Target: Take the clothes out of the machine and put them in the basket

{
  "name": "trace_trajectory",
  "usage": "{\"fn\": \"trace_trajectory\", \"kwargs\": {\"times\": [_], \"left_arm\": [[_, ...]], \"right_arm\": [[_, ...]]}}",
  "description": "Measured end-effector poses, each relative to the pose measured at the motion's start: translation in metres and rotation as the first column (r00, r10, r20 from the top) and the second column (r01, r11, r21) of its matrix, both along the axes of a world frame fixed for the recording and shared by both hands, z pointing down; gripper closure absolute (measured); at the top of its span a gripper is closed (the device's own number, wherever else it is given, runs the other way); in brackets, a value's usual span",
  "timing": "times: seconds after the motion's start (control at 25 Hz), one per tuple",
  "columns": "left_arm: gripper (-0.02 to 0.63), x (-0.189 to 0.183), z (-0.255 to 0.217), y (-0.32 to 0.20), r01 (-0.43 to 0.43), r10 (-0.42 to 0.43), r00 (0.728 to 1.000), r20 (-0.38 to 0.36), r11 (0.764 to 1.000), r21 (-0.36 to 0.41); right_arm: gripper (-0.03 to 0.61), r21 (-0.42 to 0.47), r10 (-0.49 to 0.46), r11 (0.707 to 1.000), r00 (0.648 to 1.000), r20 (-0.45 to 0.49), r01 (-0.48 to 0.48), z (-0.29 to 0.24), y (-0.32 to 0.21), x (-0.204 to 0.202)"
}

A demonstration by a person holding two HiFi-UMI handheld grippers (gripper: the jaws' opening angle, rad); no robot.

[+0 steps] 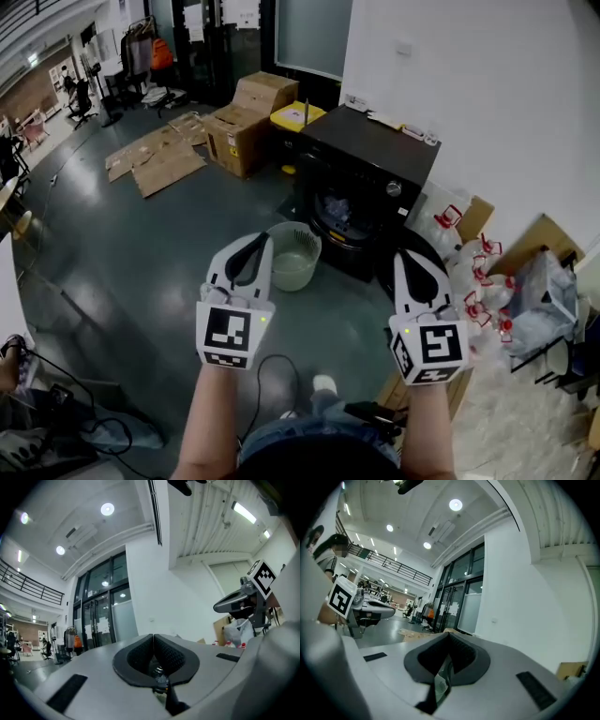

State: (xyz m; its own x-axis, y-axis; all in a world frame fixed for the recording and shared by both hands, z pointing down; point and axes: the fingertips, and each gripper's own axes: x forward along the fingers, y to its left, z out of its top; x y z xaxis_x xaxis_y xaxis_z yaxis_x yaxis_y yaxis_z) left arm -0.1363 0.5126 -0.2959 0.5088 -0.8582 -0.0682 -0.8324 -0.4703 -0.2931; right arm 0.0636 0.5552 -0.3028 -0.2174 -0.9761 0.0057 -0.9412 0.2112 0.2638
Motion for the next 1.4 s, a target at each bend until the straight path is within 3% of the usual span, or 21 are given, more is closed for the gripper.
{"fn": "trace_trajectory", "kwargs": {"times": [0.12, 0.16, 0.2, 0.24, 0.28, 0.36, 0.48, 0.68, 0.92, 1.4], "left_arm": [[0.610, -0.011, 0.001, 0.006, -0.008, 0.007, 1.000, -0.029, 0.999, -0.039], [0.578, -0.013, 0.004, 0.007, -0.015, 0.012, 0.999, -0.045, 0.998, -0.062], [0.468, -0.015, 0.009, 0.008, -0.024, 0.018, 0.998, -0.063, 0.996, -0.088], [0.303, -0.018, 0.013, 0.009, -0.028, 0.019, 0.997, -0.081, 0.993, -0.111], [0.123, -0.021, 0.016, 0.009, -0.020, 0.008, 0.995, -0.095, 0.992, -0.123], [0.059, -0.031, 0.018, 0.009, 0.016, -0.030, 0.993, -0.115, 0.992, -0.126], [0.049, -0.037, 0.027, 0.010, 0.036, -0.052, 0.993, -0.110, 0.990, -0.138], [0.051, -0.023, 0.041, -0.007, 0.027, -0.027, 1.000, 0.001, 0.988, -0.153], [0.052, -0.027, 0.054, -0.038, 0.047, -0.046, 0.999, 0.012, 0.988, -0.149], [0.052, 0.032, 0.080, -0.185, 0.068, -0.066, 0.998, 0.019, 0.980, -0.189]], "right_arm": [[0.580, -0.029, -0.002, 1.000, 0.999, 0.037, 0.003, 0.001, 0.006, -0.008], [0.522, -0.043, -0.017, 0.999, 0.999, 0.052, 0.019, 0.004, 0.008, -0.011], [0.327, -0.050, -0.032, 0.998, 0.997, 0.067, 0.035, 0.007, 0.010, -0.015], [0.189, -0.047, -0.035, 0.998, 0.996, 0.079, 0.038, 0.008, 0.013, -0.017], [0.127, -0.037, -0.022, 0.999, 0.996, 0.085, 0.025, 0.008, 0.014, -0.018], [0.050, -0.026, 0.023, 0.999, 0.997, 0.076, -0.021, 0.009, 0.017, -0.015], [0.032, -0.040, 0.053, 0.998, 0.997, 0.058, -0.051, 0.016, 0.017, -0.011], [0.041, -0.104, 0.039, 0.994, 0.999, 0.019, -0.037, 0.029, -0.003, 0.003], [0.053, -0.098, 0.067, 0.993, 0.997, 0.036, -0.063, 0.045, -0.038, 0.009], [0.083, -0.131, 0.031, 0.991, 0.999, 0.040, -0.026, 0.075, -0.190, 0.069]]}}
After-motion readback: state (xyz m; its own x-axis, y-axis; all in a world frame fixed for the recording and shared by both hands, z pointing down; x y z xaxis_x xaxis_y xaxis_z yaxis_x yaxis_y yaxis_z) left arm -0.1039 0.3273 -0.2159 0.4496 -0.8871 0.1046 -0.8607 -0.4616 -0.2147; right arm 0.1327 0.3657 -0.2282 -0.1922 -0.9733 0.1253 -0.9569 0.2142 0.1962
